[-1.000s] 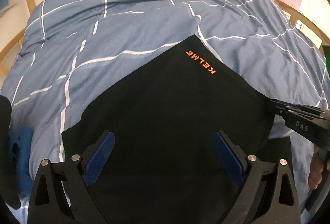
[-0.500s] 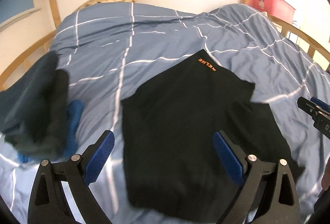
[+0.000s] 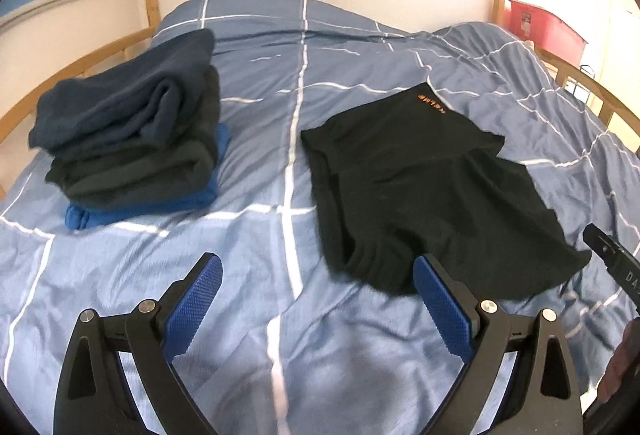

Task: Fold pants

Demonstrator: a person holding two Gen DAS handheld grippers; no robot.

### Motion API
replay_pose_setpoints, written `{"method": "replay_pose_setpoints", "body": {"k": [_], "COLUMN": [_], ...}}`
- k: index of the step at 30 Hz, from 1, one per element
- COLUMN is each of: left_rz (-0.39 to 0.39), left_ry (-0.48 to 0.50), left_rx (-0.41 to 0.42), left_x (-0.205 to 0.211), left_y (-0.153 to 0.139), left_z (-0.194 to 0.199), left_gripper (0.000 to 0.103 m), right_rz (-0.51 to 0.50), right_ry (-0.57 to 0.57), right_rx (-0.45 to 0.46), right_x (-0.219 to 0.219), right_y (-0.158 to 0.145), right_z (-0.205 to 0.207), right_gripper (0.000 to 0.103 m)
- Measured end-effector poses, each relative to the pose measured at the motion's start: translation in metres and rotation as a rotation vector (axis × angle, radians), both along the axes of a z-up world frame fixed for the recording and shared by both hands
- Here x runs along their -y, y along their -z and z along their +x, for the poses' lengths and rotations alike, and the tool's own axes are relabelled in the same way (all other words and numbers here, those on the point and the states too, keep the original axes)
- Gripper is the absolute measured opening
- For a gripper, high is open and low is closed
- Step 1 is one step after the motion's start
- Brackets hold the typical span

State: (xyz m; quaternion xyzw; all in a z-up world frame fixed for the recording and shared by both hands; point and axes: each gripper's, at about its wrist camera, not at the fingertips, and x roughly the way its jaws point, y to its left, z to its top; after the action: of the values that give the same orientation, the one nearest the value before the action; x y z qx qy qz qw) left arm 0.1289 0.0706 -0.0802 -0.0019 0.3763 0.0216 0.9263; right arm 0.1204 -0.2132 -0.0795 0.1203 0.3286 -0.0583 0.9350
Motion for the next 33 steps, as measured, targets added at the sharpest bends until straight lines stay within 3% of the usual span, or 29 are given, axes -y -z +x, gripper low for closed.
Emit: {"method": "replay_pose_setpoints", "body": {"k": [6,10,19,23,25,26,30,33], "left_rz": [-0.035,-0.09,-0.217,-0.282,-0.304,-0.301,-0.253,-0.243], "left_ry": [-0.005,0.004,-0.021,-0.065,-0.076,-0.084,-0.094,-0.099], "left_rx": [-0.015,-0.039,-0.123,-0.143,-0.146,-0.145,-0.115,-0.107], "left_x": [-0.003,-0.003,0.005,0.002,0.002,0.002,0.005,0.002], "left_y": [0.015,0.021,0.048,0.06,0.063,0.064,0.06,0.056], "left_z": [-0.007,0.006,0.046,0.054,0.058,0.058,0.053,0.049], "left_gripper": [0.093,0.079,0.061,0.057,0.045,0.044,0.025,0.021], "right_rz": [0.074,0.11,0.16,0.152,0.144,0.142,0.159,0.165], "right_ry": [0.038,0.034,0.071,0.054,0.05,0.051,0.061,0.067], "right_rx": [-0.012,-0.031,-0.063,-0.076,-0.074,-0.078,-0.072,-0.068], "right_x": [0.003,0.005,0.012,0.006,0.006,0.006,0.011,0.013], "right_y": [0.023,0.032,0.044,0.047,0.048,0.049,0.051,0.05], "right_z": [-0.018,-0.014,-0.004,0.001,0.004,0.006,0.005,0.003], "right_gripper": [0.059,0.059,0.059,0.059,0.059,0.059,0.058,0.058]}}
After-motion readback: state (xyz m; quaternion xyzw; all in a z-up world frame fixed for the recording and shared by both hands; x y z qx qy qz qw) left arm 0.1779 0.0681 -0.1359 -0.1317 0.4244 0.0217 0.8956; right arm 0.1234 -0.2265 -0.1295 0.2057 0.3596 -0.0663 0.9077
